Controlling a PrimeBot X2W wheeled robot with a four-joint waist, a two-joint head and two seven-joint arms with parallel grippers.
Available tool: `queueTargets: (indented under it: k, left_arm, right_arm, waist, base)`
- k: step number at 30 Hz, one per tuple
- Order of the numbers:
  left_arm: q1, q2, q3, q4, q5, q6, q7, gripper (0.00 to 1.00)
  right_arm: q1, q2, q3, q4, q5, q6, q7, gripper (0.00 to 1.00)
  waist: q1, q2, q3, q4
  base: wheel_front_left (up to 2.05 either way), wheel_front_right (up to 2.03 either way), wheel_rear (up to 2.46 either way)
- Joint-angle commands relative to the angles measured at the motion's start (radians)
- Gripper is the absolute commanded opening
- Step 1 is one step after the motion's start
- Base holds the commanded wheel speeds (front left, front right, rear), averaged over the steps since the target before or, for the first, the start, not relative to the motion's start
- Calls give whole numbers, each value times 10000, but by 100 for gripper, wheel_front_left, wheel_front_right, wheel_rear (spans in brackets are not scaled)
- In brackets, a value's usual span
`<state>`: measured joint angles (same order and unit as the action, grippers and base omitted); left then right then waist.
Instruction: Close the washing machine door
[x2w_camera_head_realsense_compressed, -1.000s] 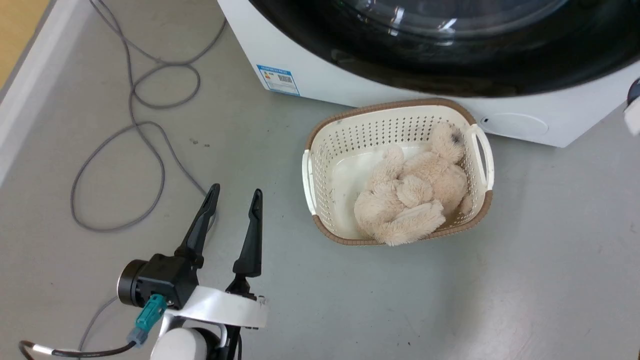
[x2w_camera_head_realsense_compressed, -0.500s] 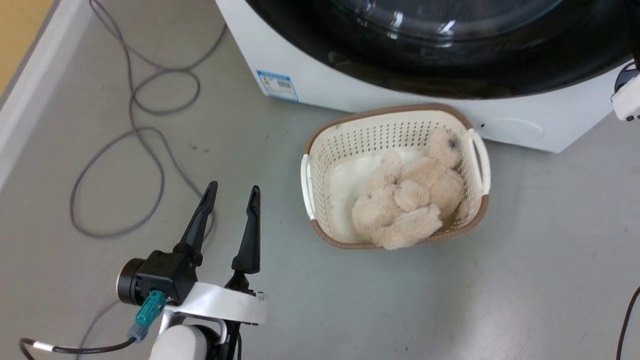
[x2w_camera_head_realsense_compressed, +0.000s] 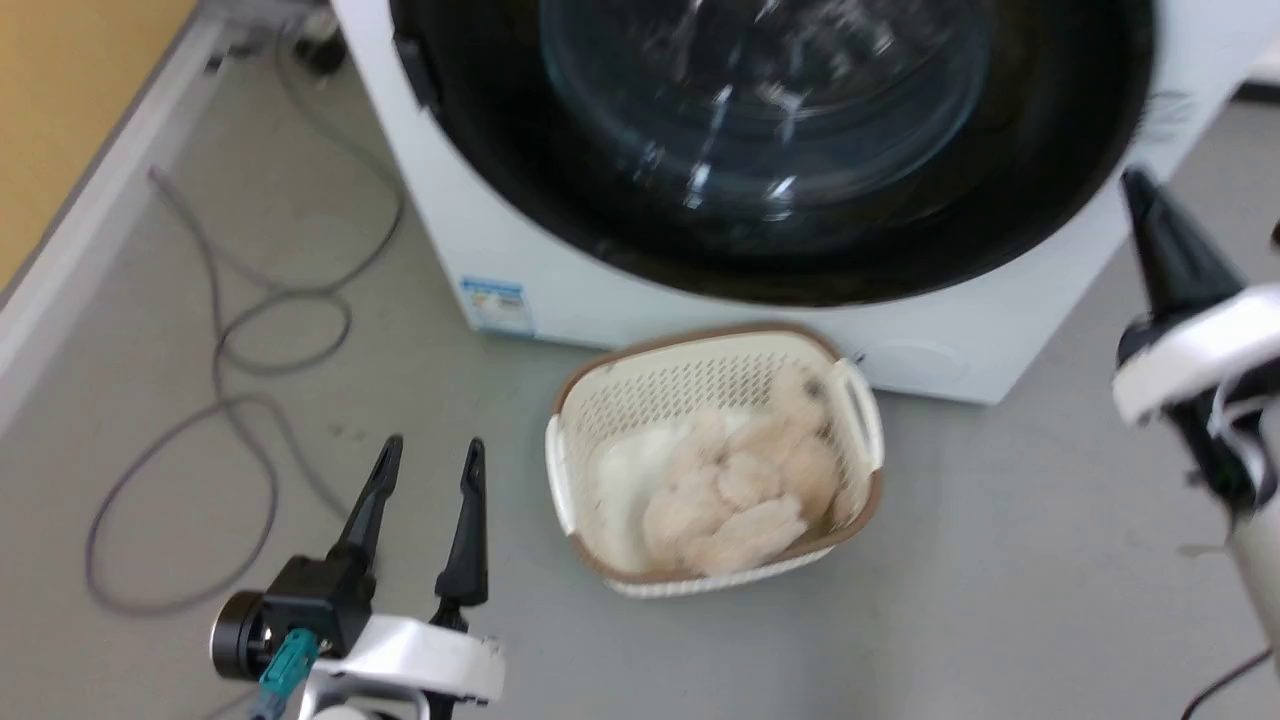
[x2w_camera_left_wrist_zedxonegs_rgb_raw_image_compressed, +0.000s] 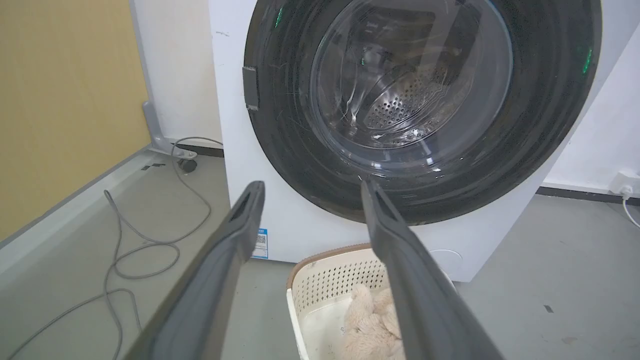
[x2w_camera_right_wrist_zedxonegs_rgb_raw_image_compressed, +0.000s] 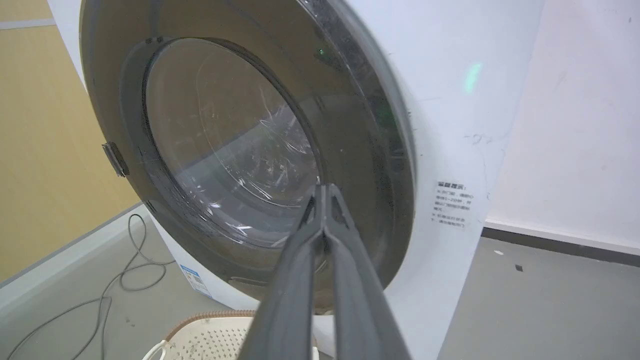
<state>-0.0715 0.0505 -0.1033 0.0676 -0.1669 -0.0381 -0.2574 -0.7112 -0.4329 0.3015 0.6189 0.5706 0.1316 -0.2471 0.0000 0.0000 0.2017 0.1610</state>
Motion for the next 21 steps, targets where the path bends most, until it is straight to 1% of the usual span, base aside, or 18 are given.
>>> queueTargets:
  k: [1, 5, 9, 12, 15, 18, 21]
  left_arm:
    - [172, -3, 86, 27, 91, 7, -43, 100]
    - [489, -2, 294, 92, 137, -11, -43, 100]
    - [737, 5, 480, 178, 180, -21, -43, 100]
    - [898, 5, 594, 239, 212, -15, -43, 100]
    - [1046, 7, 698, 320, 234, -15, -43, 100]
    - [1166, 6, 740, 409, 252, -27, -44, 100]
    - [1252, 5, 751, 462, 260, -36, -44, 100]
  right_arm:
    - [420, 59, -36, -248, 9, -9, -67, 0]
    - [1537, 271, -399, -1128, 57, -9, -113, 0]
    - [2718, 636, -1059, -1979, -278, -9, -132, 0]
    - [3647, 1075, -1592, -2570, -622, -9, -138, 0]
    - [4519, 1480, -1997, -3126, -1214, -9, -139, 0]
    - [5295, 1989, -2556, -3577, -1577, -9, -140, 0]
    - [5989, 2396, -2894, -3983, -2052, -9, -126, 0]
  waist:
    - [0, 0, -584, -481]
    - [0, 0, -1012, -805]
    - [0, 0, -1349, -1056]
    - [0, 0, -1528, -1206]
    - [0, 0, -1689, -1352]
    - [0, 0, -1811, -1415]
    - [0, 0, -1913, -1446]
  base:
    - [0, 0, 0]
    - [0, 0, 0]
    - [0, 0, 0]
    - [0, 0, 0]
    - [0, 0, 0]
    - [0, 0, 0]
    - [0, 0, 0]
